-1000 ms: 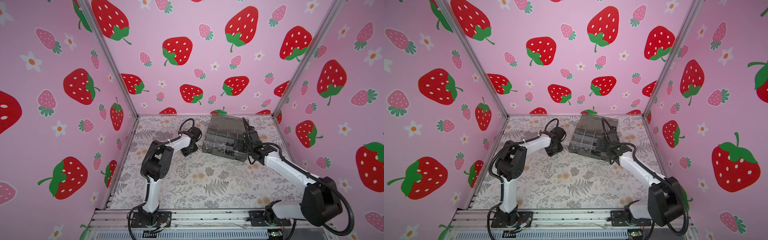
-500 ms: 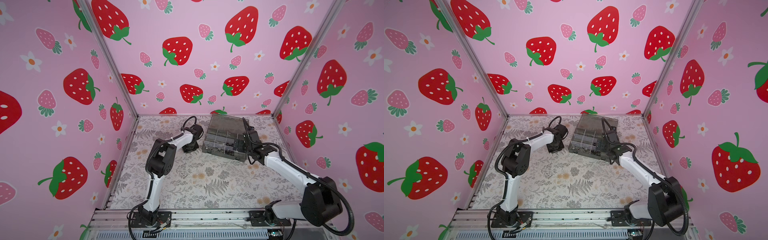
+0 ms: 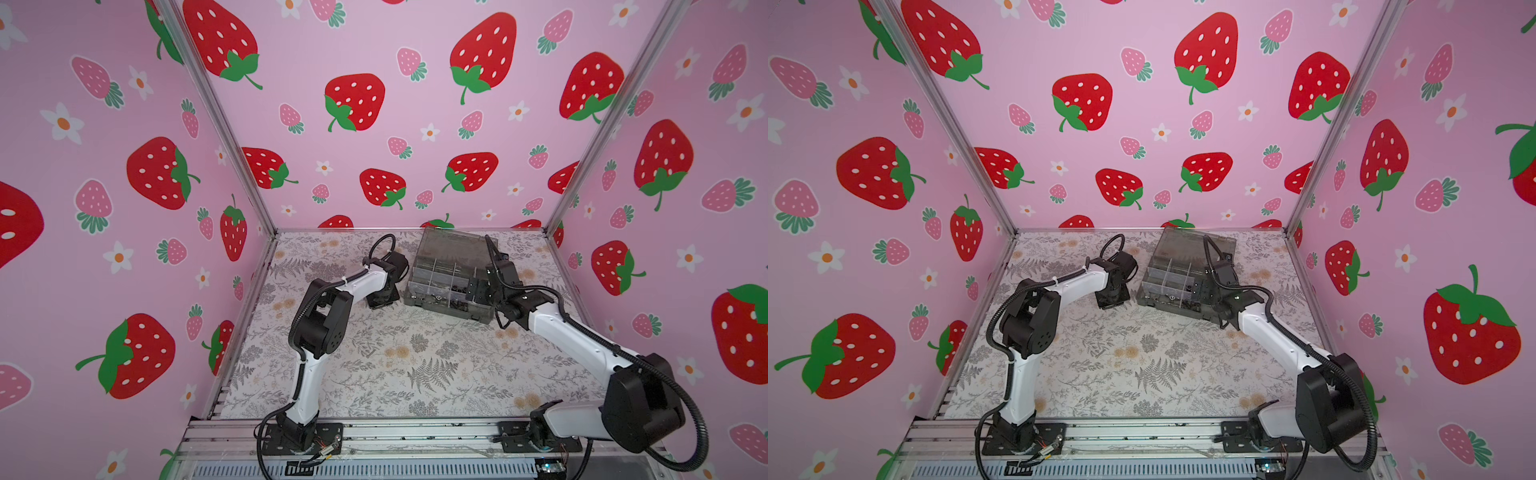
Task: Sort the screws and nuts into containers
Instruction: Pick up the screw at the center of the table.
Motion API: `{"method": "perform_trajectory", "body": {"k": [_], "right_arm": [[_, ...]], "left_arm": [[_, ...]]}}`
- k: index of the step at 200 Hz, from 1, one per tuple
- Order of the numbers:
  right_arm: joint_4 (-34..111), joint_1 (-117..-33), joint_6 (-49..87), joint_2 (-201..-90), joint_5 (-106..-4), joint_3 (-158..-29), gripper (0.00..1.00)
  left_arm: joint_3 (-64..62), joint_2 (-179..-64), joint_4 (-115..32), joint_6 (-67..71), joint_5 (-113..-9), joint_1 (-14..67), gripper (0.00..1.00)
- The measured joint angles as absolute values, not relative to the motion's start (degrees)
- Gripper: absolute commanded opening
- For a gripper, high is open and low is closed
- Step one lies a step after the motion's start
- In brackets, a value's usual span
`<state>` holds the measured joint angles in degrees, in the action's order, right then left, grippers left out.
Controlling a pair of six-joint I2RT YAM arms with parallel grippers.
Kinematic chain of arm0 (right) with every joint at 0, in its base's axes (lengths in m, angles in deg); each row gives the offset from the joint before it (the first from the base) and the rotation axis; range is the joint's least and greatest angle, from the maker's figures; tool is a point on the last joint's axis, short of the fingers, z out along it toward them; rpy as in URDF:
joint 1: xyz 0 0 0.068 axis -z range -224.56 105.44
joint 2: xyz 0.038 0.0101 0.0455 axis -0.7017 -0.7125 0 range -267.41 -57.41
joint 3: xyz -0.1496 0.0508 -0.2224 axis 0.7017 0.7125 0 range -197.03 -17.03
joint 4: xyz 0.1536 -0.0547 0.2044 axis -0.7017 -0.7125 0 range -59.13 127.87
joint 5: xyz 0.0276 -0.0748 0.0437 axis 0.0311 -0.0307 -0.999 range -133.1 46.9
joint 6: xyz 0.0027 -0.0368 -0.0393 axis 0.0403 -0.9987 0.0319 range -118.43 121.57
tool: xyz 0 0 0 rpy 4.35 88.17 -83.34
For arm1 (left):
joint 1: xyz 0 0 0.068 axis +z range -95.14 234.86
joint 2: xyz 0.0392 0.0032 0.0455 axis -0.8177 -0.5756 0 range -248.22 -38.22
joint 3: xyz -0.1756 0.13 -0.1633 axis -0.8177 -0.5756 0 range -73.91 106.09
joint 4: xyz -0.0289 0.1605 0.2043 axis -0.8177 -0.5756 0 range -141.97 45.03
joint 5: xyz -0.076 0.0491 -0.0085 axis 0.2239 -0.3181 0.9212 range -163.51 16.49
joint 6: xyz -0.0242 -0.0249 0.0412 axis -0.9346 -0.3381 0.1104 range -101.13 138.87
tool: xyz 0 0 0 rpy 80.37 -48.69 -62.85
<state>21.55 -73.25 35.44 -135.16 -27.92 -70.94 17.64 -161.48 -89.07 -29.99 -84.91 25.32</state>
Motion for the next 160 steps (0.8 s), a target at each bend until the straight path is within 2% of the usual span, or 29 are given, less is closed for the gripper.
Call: {"method": "perform_trajectory", "body": {"k": [10,37,60,65,160], "right_arm": [[21.55,-73.25,35.46,-135.16,-27.92,-70.94,1.0],[21.55,-73.25,35.92,-135.16,-27.92,-70.94,1.0],[21.55,-73.25,36.12,-135.16,-27.94,-70.94,1.0],[21.55,-73.25,36.14,-135.16,-27.94,-70.94,1.0],[21.55,-73.27,36.34,-135.08,-27.94,-70.94,1.0]], "left_arm": [[17.11,-161.2,-88.61,-29.99,-84.84,25.54,0.11],[15.95,-160.41,-87.98,-29.77,-84.47,26.26,0.07],[15.91,-160.35,-87.95,-29.25,-84.08,26.65,0.07],[15.89,-160.33,-87.93,-29.12,-84.03,26.69,0.0],[12.3,-157.77,-85.99,-25.58,-83.99,26.41,0.0]]}}
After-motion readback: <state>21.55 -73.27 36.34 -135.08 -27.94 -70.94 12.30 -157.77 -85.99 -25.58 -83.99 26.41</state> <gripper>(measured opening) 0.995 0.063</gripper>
